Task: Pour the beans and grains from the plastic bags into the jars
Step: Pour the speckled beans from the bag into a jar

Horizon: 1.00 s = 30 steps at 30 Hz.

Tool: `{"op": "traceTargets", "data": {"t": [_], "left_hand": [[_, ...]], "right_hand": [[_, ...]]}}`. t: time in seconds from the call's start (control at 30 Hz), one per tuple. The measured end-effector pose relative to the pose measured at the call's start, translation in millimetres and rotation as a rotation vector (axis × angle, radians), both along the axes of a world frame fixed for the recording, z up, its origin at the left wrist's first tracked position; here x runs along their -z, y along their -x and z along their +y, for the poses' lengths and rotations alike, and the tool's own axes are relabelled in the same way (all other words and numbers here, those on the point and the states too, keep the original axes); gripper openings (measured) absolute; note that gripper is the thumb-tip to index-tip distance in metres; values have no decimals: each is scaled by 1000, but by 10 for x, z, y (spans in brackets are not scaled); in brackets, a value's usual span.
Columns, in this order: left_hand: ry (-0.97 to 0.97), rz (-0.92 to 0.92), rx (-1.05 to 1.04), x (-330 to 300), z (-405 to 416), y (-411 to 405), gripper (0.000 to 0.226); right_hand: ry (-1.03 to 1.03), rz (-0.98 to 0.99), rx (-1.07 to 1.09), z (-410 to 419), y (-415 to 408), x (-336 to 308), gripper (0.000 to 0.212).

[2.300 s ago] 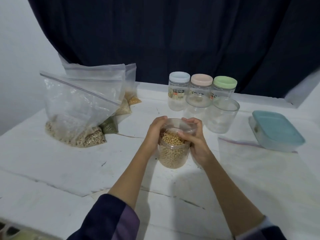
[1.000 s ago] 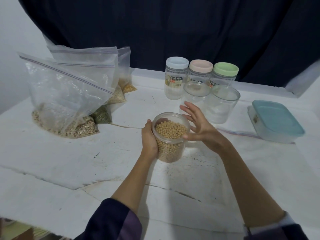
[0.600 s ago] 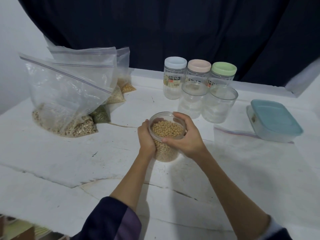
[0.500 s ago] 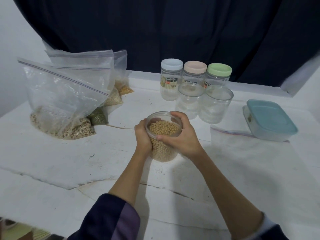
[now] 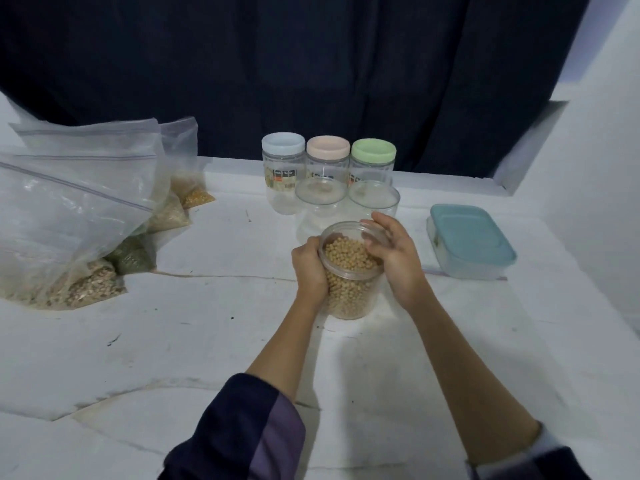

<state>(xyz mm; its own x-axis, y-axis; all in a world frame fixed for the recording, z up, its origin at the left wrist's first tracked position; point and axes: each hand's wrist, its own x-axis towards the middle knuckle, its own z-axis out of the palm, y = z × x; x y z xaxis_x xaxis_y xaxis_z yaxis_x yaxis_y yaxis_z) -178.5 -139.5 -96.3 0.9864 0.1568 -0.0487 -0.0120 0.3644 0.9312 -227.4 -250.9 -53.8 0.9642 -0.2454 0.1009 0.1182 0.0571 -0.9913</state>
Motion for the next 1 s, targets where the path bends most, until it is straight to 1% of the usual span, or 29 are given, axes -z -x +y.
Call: {"op": "traceTargets", "data": {"t": [0.17, 0.23, 0.27, 0.3, 0.37, 0.4, 0.43, 0.47, 0.53, 0.6, 0.7, 0.77, 0.83, 0.93, 1.0], "left_hand": [[19, 70, 25, 121, -92, 42, 47], [22, 92, 74, 164, -67, 21, 40], [21, 108, 119, 150, -42, 22, 33], [18, 127, 181, 138, -12, 21, 30], [-13, 121, 255, 72, 61, 21, 34], [-33, 94, 231, 21, 110, 18, 31], [-37, 68, 180, -16, 173, -7, 26], [-26, 59, 131, -61, 253, -33, 24], [-8, 75, 77, -117, 460, -107, 32], [-24, 94, 41, -130, 695, -170, 35], [-46, 104, 3, -170, 1027, -182, 32], [-50, 98, -6, -200, 1240, -164, 29], [-51, 88, -12, -242, 1448, -151, 24], [-124, 63, -27, -229, 1671, -150, 18], [-175, 52, -7, -163, 1759, -129, 15]], "right_hand": [[87, 66, -1, -94, -33, 93, 41], [148, 96, 1, -107, -65, 53, 39], [217, 112, 5, -106, -98, 11, 38], [343, 137, 17, -92, -136, -44, 38], [722, 164, 55, -2, -228, -185, 40], [856, 133, 63, 71, -282, -257, 40], [906, 85, 46, 161, -345, -321, 38], [912, 41, 5, 261, -419, -378, 36], [967, 6, -86, 448, -613, -449, 34], [1123, 57, -131, 595, -848, -477, 38], [1379, 264, -116, 743, -1150, -466, 51], [1450, 414, -121, 808, -1267, -407, 57], [1487, 471, -102, 891, -1308, -346, 62], [1532, 399, -19, 1066, -1243, -336, 59], [1517, 340, -51, 1215, -1162, -360, 59]]}}
